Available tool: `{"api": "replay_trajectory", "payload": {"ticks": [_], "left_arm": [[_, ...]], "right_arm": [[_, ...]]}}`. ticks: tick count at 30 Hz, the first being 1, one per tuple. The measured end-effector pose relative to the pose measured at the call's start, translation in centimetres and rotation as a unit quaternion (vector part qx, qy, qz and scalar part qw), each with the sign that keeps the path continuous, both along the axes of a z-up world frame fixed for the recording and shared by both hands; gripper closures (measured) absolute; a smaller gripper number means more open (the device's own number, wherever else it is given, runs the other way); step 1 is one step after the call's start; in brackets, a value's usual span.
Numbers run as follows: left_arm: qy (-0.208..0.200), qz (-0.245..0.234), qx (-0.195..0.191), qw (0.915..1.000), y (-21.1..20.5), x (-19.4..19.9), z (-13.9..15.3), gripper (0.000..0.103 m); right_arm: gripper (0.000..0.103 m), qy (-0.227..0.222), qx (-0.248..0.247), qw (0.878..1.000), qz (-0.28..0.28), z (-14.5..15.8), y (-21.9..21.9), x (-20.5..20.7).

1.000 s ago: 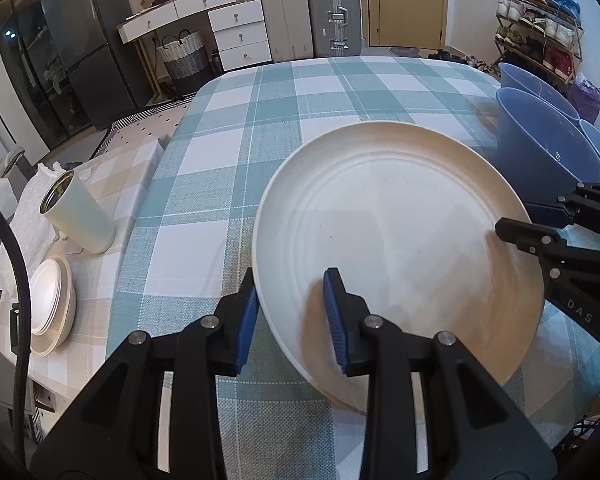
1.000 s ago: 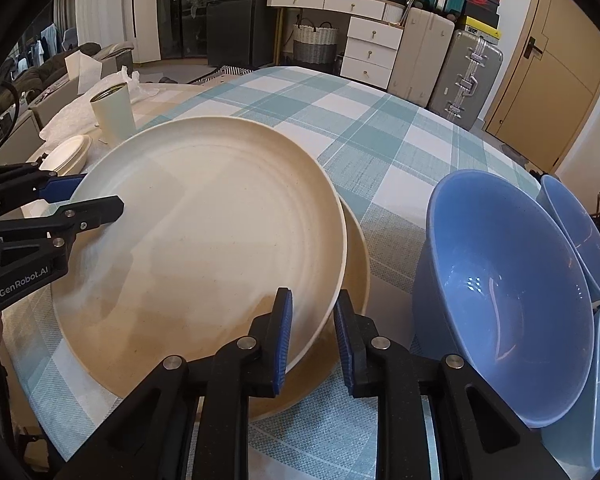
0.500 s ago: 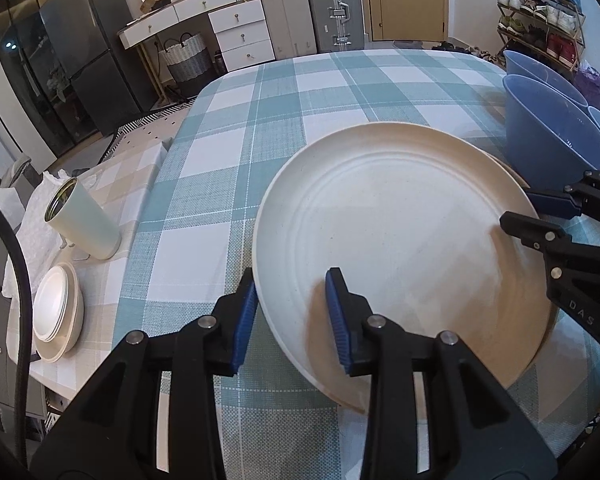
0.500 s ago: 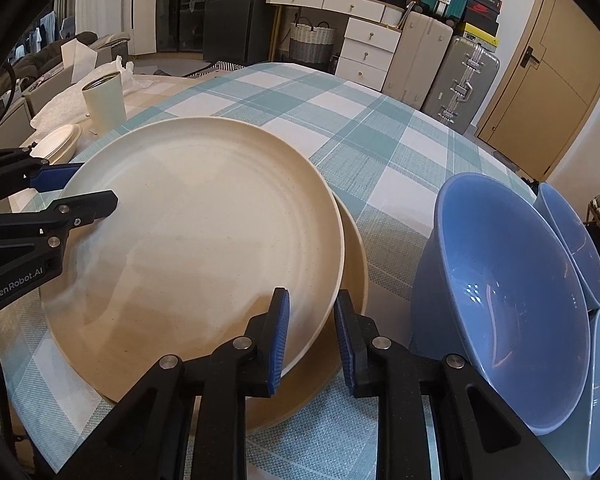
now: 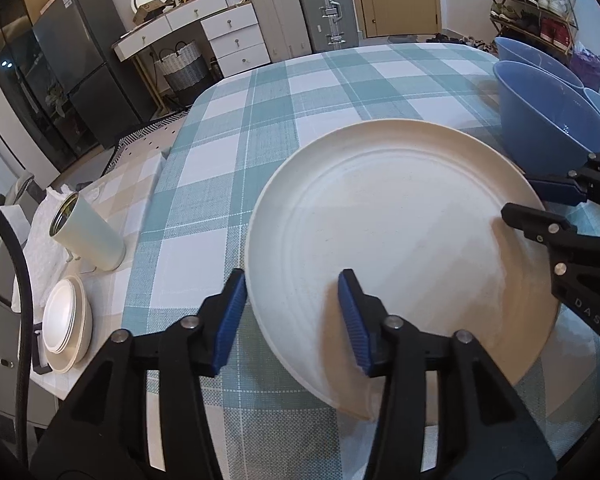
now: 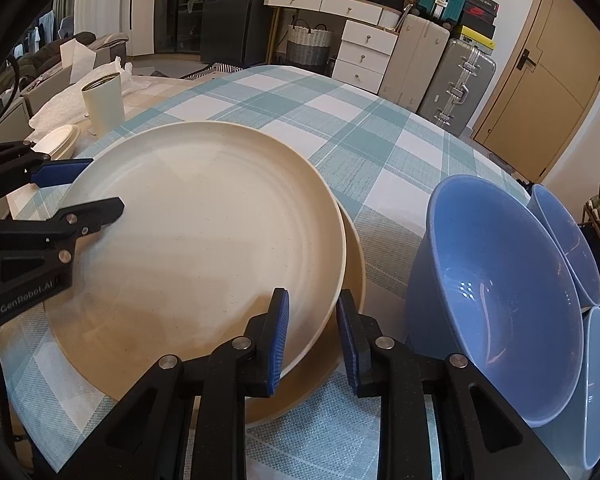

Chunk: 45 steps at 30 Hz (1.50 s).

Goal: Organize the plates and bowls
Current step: 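Open both grippers and release the plate on the stack, then move both grippers to the rim of a light-blue bowl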

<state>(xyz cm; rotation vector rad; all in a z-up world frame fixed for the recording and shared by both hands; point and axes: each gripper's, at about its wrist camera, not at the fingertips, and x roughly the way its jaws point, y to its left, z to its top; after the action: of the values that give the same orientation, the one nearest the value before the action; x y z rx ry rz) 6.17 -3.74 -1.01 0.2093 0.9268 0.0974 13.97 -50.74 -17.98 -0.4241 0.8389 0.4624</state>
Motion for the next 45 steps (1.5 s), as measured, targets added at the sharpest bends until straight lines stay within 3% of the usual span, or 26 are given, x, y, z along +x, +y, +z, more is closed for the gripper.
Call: {"api": "replay_trajectory", "payload": {"ticks": [3,7,15,19,26,31,35,37,45], "left_arm": [[0.002,-0.008,-0.012,0.9999,-0.1,-0.1,0.0,0.042],[0.005,-0.019,-0.029,0.9994,-0.3,-0.2,0.1,0.03],[0.0,-0.027,-0.06,0.9978,-0.2,-0.7,1.3,0.028],[-0.002,-0.022,-0.085,0.9961,0.5,-1.2,2.3,0.027],[-0.022,-0.024,-0.091,0.9953,0.6,-2.6,4.6,0.024],[-0.039,-0.033,-0.105,0.9932,0.3,-3.6,6.4,0.022],[-0.049,-0.043,-0.109,0.9919,-0.3,-3.9,7.6,0.015],[-0.053,-0.047,-0.107,0.9917,-0.8,-3.8,8.1,0.001],[-0.061,-0.078,-0.116,0.9882,-3.6,-2.1,10.2,0.002]], "right_arm": [[0.07,0.001,-0.004,1.0,0.005,0.0,0.2,-0.2],[0.049,-0.002,0.001,1.0,0.02,0.2,0.4,-0.9],[0.029,-0.008,0.021,0.999,0.026,1.4,0.1,-1.8],[0.027,-0.011,0.031,0.999,0.029,2.1,-0.1,-2.5],[0.023,-0.016,0.052,0.998,0.035,3.6,-0.5,-3.4],[0.014,-0.025,0.073,0.997,0.029,5.2,-1.5,-3.8],[0.007,-0.036,0.087,0.995,0.019,6.9,-2.8,-3.8],[0.005,-0.043,0.092,0.995,0.014,7.8,-3.6,-3.8],[0.003,-0.067,0.108,0.992,-0.021,11.3,-8.0,-3.0]]}}
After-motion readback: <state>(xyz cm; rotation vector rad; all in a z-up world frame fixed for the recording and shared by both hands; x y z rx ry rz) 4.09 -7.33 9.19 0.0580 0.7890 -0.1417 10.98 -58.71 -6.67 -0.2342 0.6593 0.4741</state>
